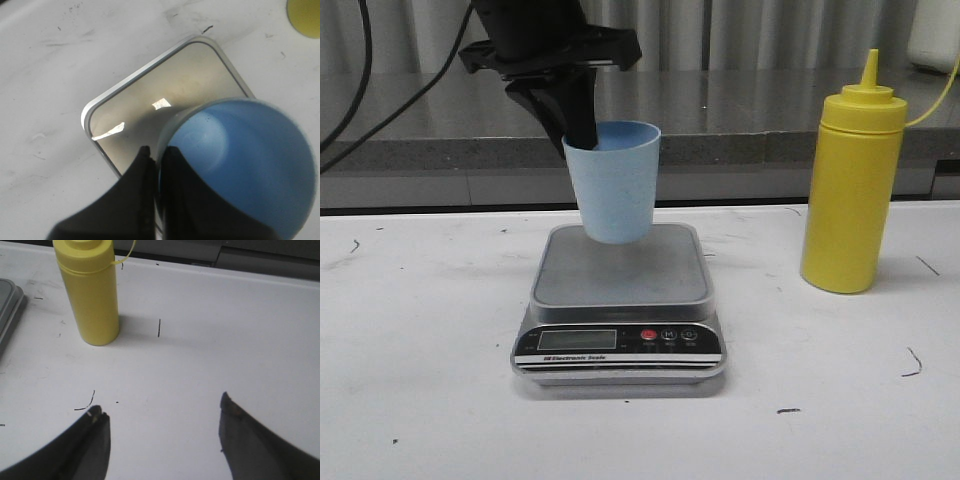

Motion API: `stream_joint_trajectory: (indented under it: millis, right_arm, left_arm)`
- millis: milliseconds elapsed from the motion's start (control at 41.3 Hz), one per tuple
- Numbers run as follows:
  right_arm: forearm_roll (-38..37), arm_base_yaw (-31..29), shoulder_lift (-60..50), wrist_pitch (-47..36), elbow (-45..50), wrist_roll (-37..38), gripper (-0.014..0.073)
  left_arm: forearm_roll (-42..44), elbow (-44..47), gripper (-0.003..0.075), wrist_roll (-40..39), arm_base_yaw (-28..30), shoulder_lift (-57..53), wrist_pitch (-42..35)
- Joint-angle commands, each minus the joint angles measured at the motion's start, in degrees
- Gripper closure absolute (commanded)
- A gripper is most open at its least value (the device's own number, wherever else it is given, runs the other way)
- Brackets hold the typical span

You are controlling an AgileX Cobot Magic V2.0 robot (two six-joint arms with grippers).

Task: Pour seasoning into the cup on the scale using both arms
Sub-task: 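Lift the blue cup with the left gripper and set it on the scale, then open the left gripper and withdraw it from the cup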

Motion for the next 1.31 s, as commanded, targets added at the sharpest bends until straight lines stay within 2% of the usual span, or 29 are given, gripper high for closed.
stream_joint_trajectory:
  millis: [0,315,387,484,581,677,944,1282]
  right_arm:
    - [-0.7,0.0,0.4,-3.6,-1.6,-0.5,0.0101]
    - [-0.7,0.0,0.4,-3.6,-1.6,-0.5,0.0101]
    - [-0.7,0.0,0.4,-3.6,-1.6,-0.5,0.0101]
    - [-0.7,0.0,0.4,-3.6,-1.6,-0.5,0.0101]
    - [-0.7,0.0,0.4,-3.6,-1.6,-0.5,0.0101]
    - [-0.7,0.0,0.4,-3.6,-1.6,-0.5,0.0101]
    - [-0.7,0.0,0.4,-3.6,-1.6,-0.5,0.0101]
    - [-0.7,0.0,0.4,-3.6,-1.6,-0.5,0.0101]
  left_arm:
    - [-0.7,-2.0,0.074,-0.3,-0.1,-2.2,-1.9]
    - [-0.4,-2.0,0.0739,-0.5,-0.1,0.6,-1.8]
    - [-0.4,-2.0,0.0714,-0.5,-0.1,0.6,-1.7]
    - [-0.4,-2.7,0.0589,-0.5,-0.1,0.6,-1.2]
    - [-0.7,-3.6,0.0405,-0.7,-0.1,0.2,-0.7]
    - [-0.7,-4.0,0.0318,-0.7,-0.1,-1.3,-0.6]
    - [-0.7,-2.1,0.0337,-1.1,0.0,-10.4,-0.6]
    - [0.8,16.4,0.0346,-1.9,0.2,-31.3,-6.8]
